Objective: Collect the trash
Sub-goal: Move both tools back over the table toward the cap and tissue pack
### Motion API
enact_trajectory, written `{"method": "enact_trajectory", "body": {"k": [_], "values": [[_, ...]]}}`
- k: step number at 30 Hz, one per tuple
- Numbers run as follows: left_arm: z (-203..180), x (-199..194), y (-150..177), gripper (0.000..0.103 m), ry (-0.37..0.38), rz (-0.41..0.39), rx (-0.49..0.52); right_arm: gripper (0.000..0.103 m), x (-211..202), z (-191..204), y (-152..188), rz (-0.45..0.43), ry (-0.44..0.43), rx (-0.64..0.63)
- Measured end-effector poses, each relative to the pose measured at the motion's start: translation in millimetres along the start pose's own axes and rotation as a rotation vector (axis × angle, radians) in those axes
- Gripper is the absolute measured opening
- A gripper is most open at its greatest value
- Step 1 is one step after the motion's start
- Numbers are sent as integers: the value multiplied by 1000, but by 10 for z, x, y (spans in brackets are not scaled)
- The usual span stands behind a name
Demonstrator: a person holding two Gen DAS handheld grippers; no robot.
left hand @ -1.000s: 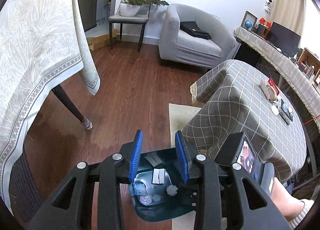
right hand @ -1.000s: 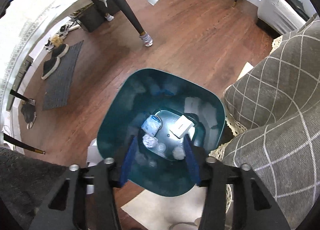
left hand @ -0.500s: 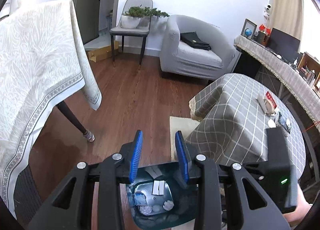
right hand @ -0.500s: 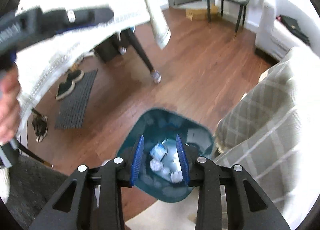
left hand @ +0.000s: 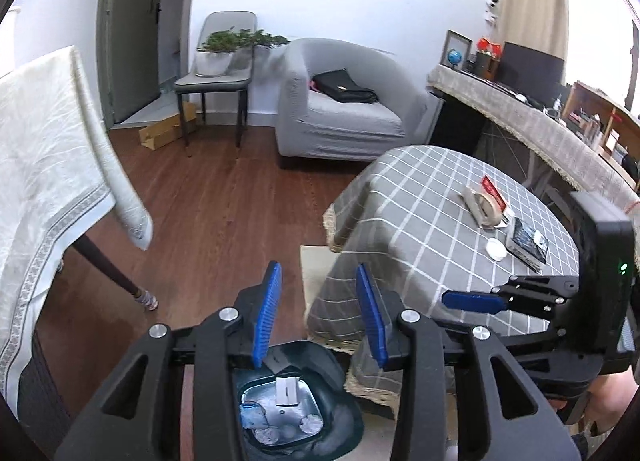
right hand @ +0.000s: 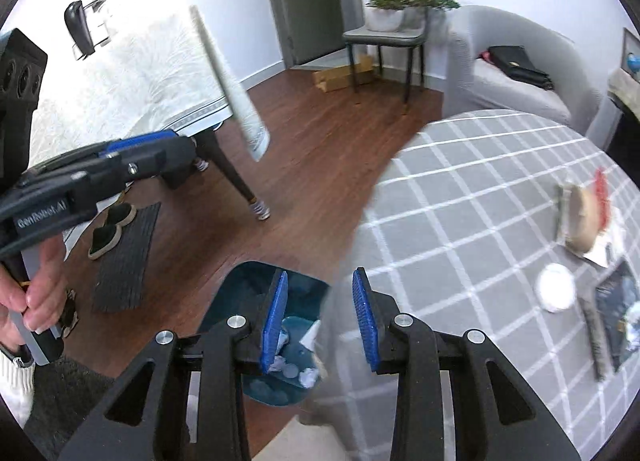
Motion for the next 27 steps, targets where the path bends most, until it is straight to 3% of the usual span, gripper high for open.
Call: {"method": "enact_trajectory", "body": {"k": [14, 16, 19, 27], "values": [[-1038, 462, 189, 59, 87, 63, 105, 34, -663, -944, 528, -41, 152, 79], [-1207, 542, 229, 60, 108, 80, 125, 39, -774, -1091, 624, -55, 163, 95], [-1421, 658, 282, 60, 116, 88, 146, 54, -943, -1270, 743, -80, 193, 108], [-1807, 1021, 487, 64, 112, 140, 195, 70, -1044, -1601, 949, -75, 194, 98]]}}
Point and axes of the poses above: each gripper's, at about its wrist camera, not at the fingertips, and x roughly the way its jaws point, z to its left, y to its underside, the point moved 6 cm from there along x, roughly the way its jaws point, and after that the axes turned 11 degrees about -x, right-handed, at the moved point
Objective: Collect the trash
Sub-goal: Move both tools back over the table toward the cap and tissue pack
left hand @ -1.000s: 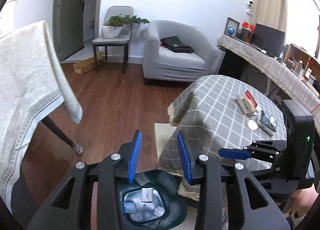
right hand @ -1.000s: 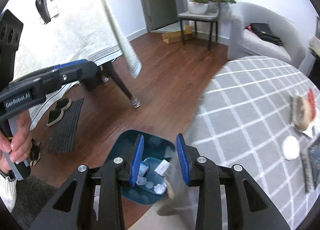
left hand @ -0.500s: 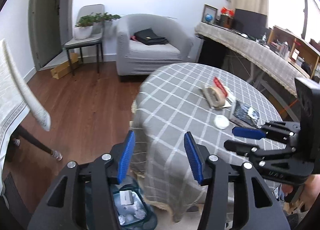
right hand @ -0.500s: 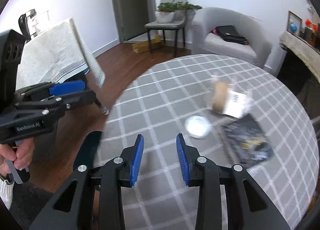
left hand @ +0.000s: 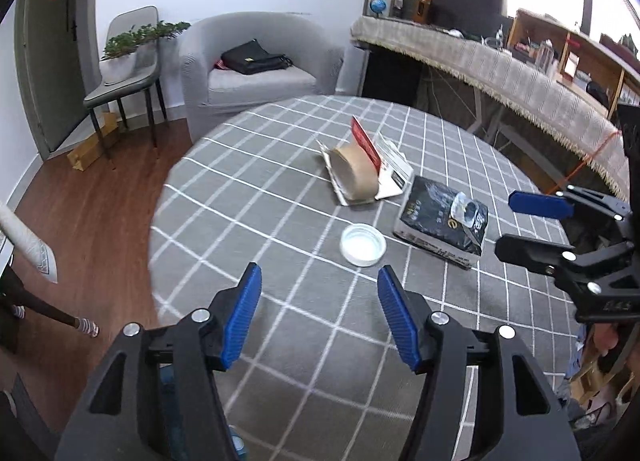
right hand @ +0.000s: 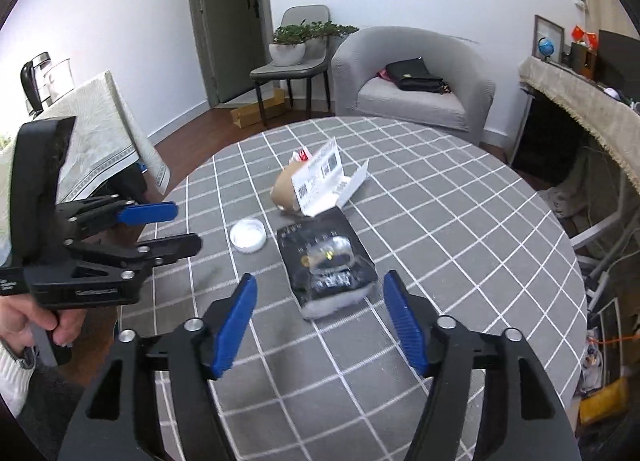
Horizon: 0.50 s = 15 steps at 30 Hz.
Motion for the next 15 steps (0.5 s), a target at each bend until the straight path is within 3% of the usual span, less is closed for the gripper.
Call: {"method": "enact_trajectory", "body": {"k": [3, 10, 15], "values": [[-58, 115, 16, 64, 4, 18, 3, 77, 42, -19, 51, 5, -9, -17], [-190, 289, 22, 58, 19, 45, 25, 79, 85, -13, 170, 36, -27, -37], [-281, 391, -50, 48, 27, 49, 27, 79, 68, -103, 184, 33, -32, -30]]}}
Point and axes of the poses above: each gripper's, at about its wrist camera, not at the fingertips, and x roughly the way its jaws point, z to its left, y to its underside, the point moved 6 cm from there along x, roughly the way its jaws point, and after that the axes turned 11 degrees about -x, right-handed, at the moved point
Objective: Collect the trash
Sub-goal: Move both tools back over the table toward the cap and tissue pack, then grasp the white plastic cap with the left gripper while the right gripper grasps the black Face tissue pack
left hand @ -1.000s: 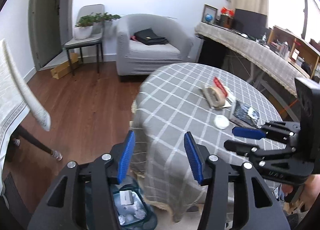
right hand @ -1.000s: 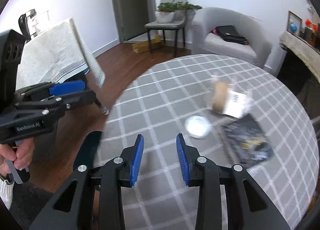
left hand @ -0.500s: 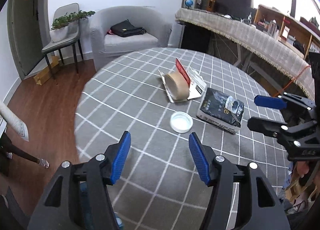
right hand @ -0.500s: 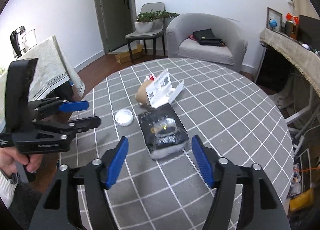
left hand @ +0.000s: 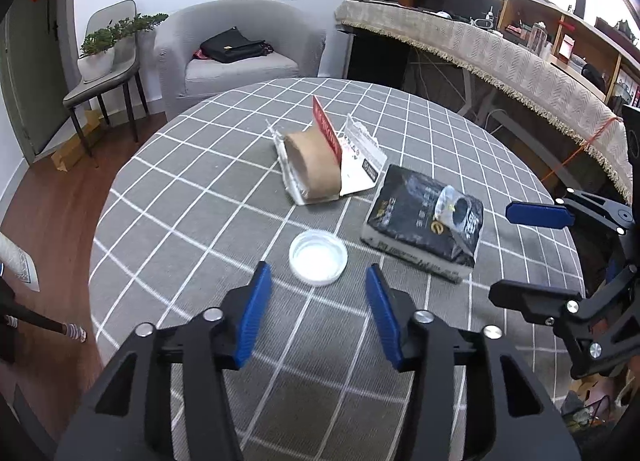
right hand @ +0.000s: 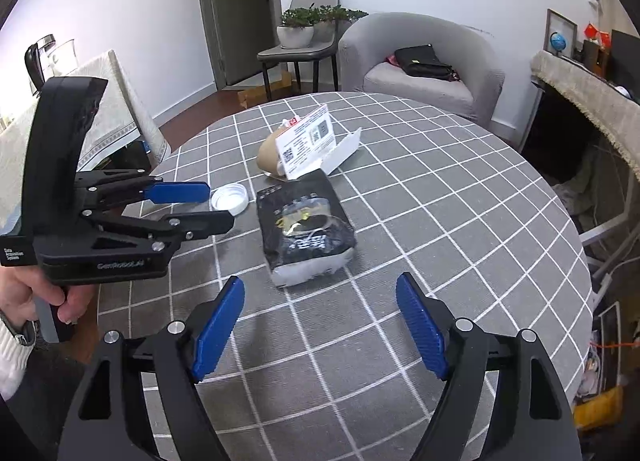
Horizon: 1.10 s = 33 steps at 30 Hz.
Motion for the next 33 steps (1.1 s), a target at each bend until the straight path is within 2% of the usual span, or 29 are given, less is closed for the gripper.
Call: {"method": "enact_trajectory", "body": {"k": [3, 4, 5, 6, 14, 17, 28, 29, 31, 32, 33], "values": [[-38, 48, -29, 44, -8, -7, 10, 80, 8, 0, -9, -1, -10, -23], [-51, 61, -38, 42, -11, -9, 15, 80, 17, 9, -9, 1, -12, -29], [-59, 71, -48, 34, -15, -11, 19, 81, 39, 16, -13, 6, -16, -38], [-66, 86, -63, 33, -18, -13, 22, 82, 58, 17, -19, 9, -17, -43], [0, 97, -150, 33, 11, -11, 15, 84, 221, 66, -197, 18, -18, -94], [92, 70, -211, 33, 37, -14, -10, 85, 288, 102, -271, 25, -14, -118], [377, -21, -360, 33, 59, -35, -61, 84, 524, 178, -413, 61, -17, -155], [388, -26, -367, 33, 60, -35, -67, 83, 534, 178, -404, 65, -15, -153], [405, -57, -370, 33, 67, -36, -79, 69, 560, 183, -366, 78, -16, -153], [423, -77, -370, 33, 67, -37, -77, 67, 571, 189, -341, 85, -15, -154], [424, -109, -361, 33, 66, -39, -73, 58, 552, 190, -339, 77, -16, -147]]}}
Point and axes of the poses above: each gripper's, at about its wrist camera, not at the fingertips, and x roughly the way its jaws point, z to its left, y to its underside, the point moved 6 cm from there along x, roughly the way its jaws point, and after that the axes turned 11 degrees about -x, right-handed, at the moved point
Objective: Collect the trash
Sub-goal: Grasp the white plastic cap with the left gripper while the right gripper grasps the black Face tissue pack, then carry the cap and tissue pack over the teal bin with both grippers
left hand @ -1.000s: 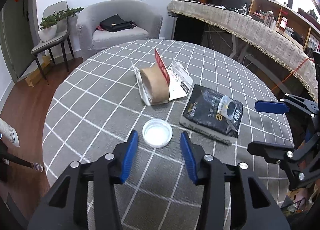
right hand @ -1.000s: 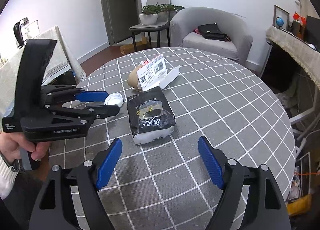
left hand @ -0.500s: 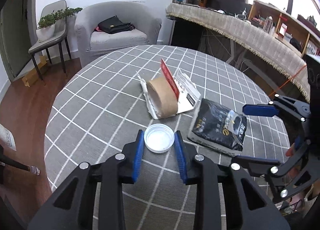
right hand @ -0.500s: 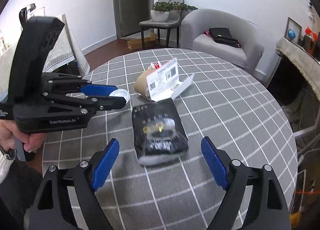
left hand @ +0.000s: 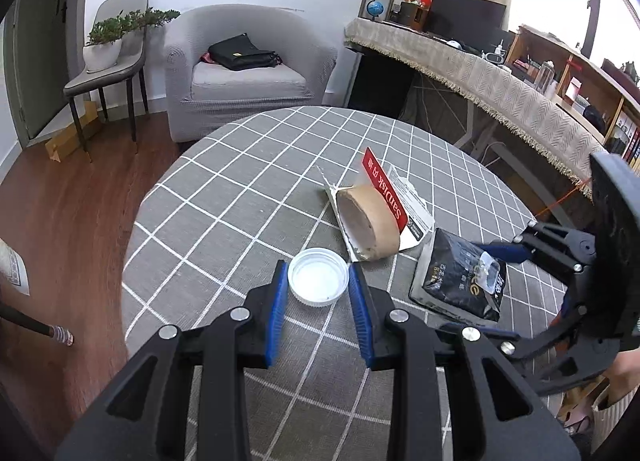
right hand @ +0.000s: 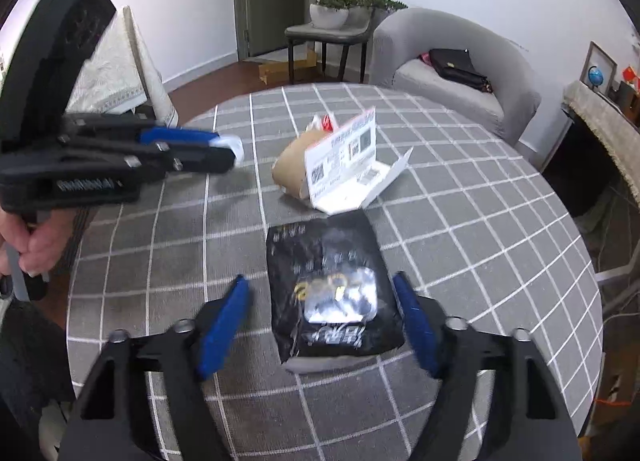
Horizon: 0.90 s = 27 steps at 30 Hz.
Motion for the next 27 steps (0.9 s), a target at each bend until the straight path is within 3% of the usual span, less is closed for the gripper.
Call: {"method": "enact_trajectory", "body": {"k": [1, 6, 18, 27], "values": [[-1, -15, 6, 33, 0, -1, 1, 52, -11, 0, -1, -2, 6, 6], [0, -97, 102, 33, -4, 5, 1, 49, -59, 28, 15, -9, 5, 44], [119, -519, 392, 33, -40, -8, 6, 48, -244, 432, -55, -43, -26, 71], [385, -852, 475, 33, -89, -51, -8, 48, -239, 724, -329, -68, -65, 63]]}}
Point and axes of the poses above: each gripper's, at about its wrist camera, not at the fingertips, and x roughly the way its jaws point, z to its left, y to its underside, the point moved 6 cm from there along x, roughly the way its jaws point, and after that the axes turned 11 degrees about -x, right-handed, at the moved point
